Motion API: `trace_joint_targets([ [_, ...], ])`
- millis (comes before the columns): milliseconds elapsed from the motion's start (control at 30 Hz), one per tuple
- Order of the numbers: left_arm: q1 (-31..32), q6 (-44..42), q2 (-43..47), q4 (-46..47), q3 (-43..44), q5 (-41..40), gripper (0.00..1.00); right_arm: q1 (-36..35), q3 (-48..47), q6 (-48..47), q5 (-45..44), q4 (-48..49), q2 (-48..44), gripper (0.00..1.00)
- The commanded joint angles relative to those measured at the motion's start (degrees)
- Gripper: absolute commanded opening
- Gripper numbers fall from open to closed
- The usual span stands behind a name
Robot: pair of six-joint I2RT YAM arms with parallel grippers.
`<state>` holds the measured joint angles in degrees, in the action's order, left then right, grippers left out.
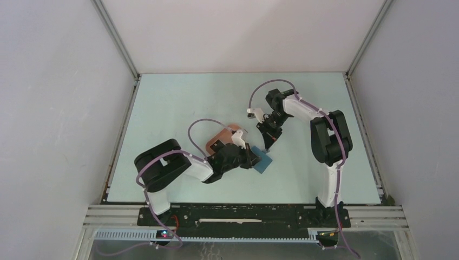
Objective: Put the credit cards into the card holder
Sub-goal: Close the card holder at the center of the board.
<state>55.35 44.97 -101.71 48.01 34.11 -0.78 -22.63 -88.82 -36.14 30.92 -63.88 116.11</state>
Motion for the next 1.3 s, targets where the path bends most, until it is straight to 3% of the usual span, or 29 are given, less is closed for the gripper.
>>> trace_joint_targets([
  [0, -0.11, -0.48, -1.89, -5.21, 2.30, -0.80, 0.03, 1.59, -1.45, -0.04, 2.15, 0.69, 1.79, 0.00],
  [200, -0.09, -0.58, -1.91, -8.58, 1.76, -3.06, 0.02, 3.12, -1.39, 1.25, 3.15, 2.20, 4.14, 0.03],
  [667, -0.12, -0.15, -3.00, -9.78, 2.36, -3.28, 0.01, 7.89, -0.86, 1.79, 11.35, 1.11, 6.32, 0.25],
  [900, -0.11, 0.07, -3.14, -9.69, 2.43, -3.18, 0.01, 8.06, -0.92, 0.73, 12.82, 1.06, 6.66, 0.27],
  [1067, -0.11, 0.33, -3.14, -9.71, 2.45, -3.18, 0.02, 7.87, -0.92, 0.22, 12.79, 1.30, 6.60, 0.25],
  [1200, -0.45, 1.08, -2.69, -9.69, 2.45, -2.82, 0.03, 7.85, -0.92, -0.56, 12.69, 0.87, 6.38, 0.05],
  [1267, -0.57, 1.40, -2.07, -9.69, 2.53, -2.53, 0.05, 7.94, -0.65, -1.04, 12.64, 0.78, 5.87, 0.02],
])
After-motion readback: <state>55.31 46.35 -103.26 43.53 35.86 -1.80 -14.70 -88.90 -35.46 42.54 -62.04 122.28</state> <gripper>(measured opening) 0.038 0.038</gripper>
